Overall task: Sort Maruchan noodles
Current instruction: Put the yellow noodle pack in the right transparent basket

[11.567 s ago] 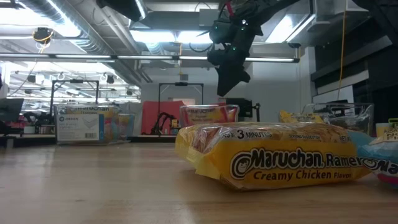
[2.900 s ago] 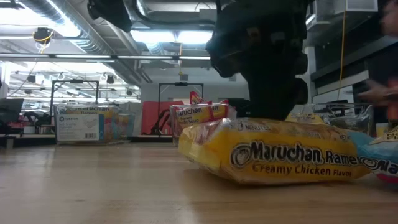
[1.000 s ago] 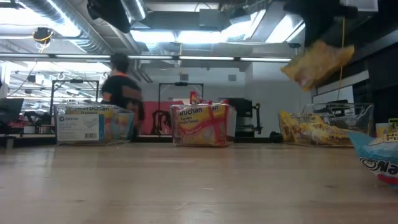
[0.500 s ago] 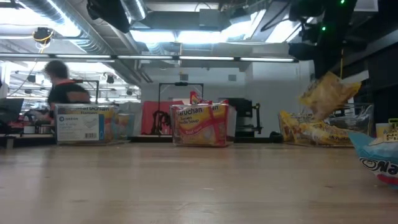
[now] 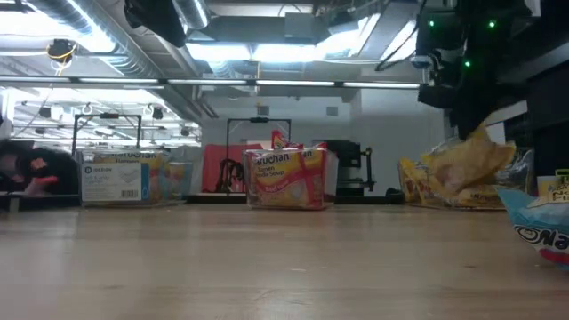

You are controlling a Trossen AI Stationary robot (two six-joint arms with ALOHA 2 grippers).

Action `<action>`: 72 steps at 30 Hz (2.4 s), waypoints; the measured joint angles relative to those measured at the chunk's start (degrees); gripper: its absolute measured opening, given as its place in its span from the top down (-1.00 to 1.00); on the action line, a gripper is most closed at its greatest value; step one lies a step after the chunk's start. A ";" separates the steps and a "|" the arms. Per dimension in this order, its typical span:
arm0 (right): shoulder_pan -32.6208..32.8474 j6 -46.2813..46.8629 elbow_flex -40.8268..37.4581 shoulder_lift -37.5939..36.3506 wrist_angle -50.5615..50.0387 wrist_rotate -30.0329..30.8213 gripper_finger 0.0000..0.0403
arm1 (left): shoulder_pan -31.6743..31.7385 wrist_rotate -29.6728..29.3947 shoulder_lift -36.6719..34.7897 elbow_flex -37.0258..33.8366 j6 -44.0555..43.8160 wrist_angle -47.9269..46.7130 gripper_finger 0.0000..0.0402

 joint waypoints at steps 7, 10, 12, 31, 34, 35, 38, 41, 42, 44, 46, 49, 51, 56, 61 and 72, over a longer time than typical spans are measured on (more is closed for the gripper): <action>-0.02 8.57 -4.61 -0.01 -1.91 -2.69 0.89 | -0.01 0.00 0.00 0.00 -0.02 0.00 0.60; 0.07 11.74 -4.81 0.00 -4.04 -3.36 0.85 | -0.02 0.01 0.00 0.00 -0.04 0.00 0.60; 0.07 12.24 -4.89 0.00 -4.30 -4.02 0.79 | -0.01 0.01 0.00 0.00 -0.04 0.00 0.60; 0.07 12.78 0.64 0.07 1.75 1.57 0.17 | 0.00 -0.05 -0.02 0.00 -0.02 -0.01 0.60; -0.03 11.84 1.08 0.04 3.74 2.85 0.19 | 0.00 -0.46 -0.02 0.00 -0.02 0.00 0.60; -0.38 11.69 1.08 0.04 4.44 3.00 0.20 | 0.00 -0.48 0.00 0.00 -0.02 0.00 0.60; -2.75 11.39 1.03 0.39 4.02 0.62 0.24 | -0.01 -0.50 0.00 0.00 0.31 -0.01 0.60; -5.71 10.41 0.61 1.49 3.35 -3.42 0.29 | 0.00 -0.51 0.00 0.00 0.39 0.00 0.60; -6.58 10.37 0.59 1.81 3.38 -4.23 0.30 | -0.02 -0.52 0.00 0.00 0.39 0.00 0.60; -7.72 10.38 0.59 2.61 4.02 -4.50 0.33 | -0.02 -0.52 0.00 0.00 0.39 0.00 0.60; -8.38 10.38 0.59 3.64 4.59 -4.17 0.35 | -0.02 -0.52 -0.01 0.00 0.39 0.00 0.60; -9.21 10.36 0.59 5.58 4.26 -5.50 0.39 | -0.01 -0.52 -0.01 0.00 0.41 0.00 0.60; -9.35 10.18 0.59 7.16 3.57 -7.42 0.40 | 0.00 -0.52 0.00 0.00 0.42 0.00 0.60; -9.29 7.94 0.59 11.59 4.23 -9.17 0.40 | -0.02 -0.52 -0.01 0.00 0.46 -0.01 0.60; -9.29 5.35 0.59 15.22 5.52 -10.30 0.41 | -0.02 -0.52 0.00 0.00 0.48 -0.01 0.60; -9.29 0.62 0.64 16.38 7.40 -10.03 0.96 | -0.02 -0.64 0.00 0.00 0.55 -0.02 0.60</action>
